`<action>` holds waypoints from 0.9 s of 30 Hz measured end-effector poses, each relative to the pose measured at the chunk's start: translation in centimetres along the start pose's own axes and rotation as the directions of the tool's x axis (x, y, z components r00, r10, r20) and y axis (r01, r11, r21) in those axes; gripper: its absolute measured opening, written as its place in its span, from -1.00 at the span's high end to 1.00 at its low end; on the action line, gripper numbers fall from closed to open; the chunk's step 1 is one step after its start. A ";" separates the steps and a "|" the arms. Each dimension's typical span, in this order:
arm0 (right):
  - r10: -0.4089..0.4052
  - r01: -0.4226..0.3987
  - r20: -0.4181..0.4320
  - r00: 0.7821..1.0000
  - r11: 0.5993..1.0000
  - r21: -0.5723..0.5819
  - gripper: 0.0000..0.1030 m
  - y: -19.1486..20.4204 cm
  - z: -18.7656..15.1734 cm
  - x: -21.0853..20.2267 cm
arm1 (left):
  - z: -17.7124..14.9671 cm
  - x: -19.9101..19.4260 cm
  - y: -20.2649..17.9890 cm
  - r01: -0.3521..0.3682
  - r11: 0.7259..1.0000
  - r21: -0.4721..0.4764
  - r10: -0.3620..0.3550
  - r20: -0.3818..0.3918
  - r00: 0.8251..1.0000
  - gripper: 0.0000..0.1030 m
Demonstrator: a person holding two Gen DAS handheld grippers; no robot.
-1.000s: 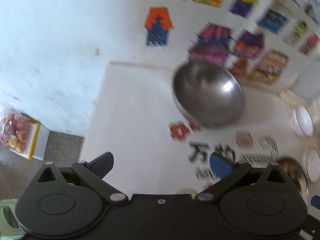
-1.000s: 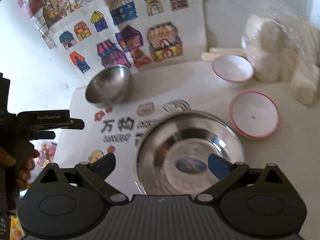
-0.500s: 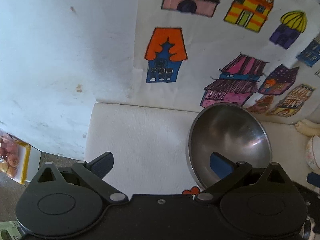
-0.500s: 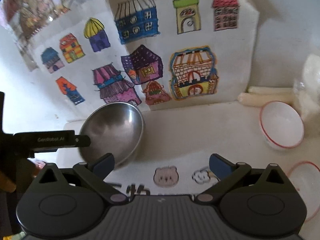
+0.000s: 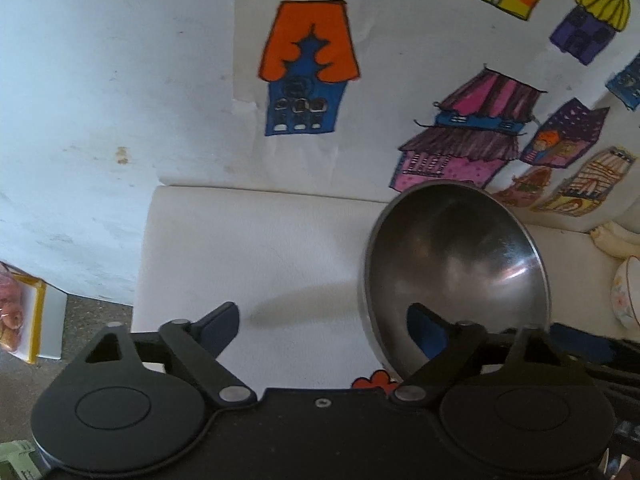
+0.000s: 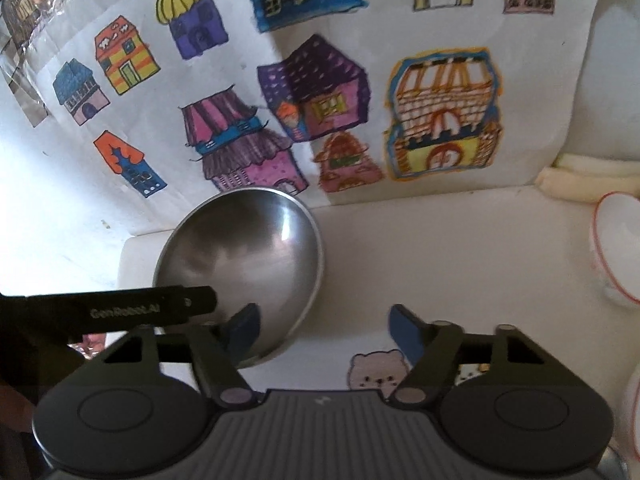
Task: Organize plates and bowls
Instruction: 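Move both tools to the rim of the small steel bowl, then close both grippers on the small steel bowl rim and lift it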
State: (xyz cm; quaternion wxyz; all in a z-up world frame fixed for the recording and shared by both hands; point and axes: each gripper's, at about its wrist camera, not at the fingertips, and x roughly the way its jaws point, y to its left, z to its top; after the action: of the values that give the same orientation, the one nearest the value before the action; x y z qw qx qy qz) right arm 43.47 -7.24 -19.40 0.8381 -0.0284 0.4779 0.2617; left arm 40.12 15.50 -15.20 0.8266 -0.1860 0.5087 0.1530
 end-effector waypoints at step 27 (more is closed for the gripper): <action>0.038 -0.038 0.038 0.999 0.999 0.003 0.54 -1.1 -6.2 -11.4 | -7.3 -9.9 -4.7 0.272 0.952 0.142 -0.280 0.037 0.959 0.66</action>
State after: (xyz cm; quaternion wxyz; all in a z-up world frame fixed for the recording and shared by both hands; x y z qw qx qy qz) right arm 34.51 -14.72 -13.69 0.8419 -0.0126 0.4629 0.2771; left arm 32.14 7.29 -8.63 0.8647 -0.1944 0.4631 0.0064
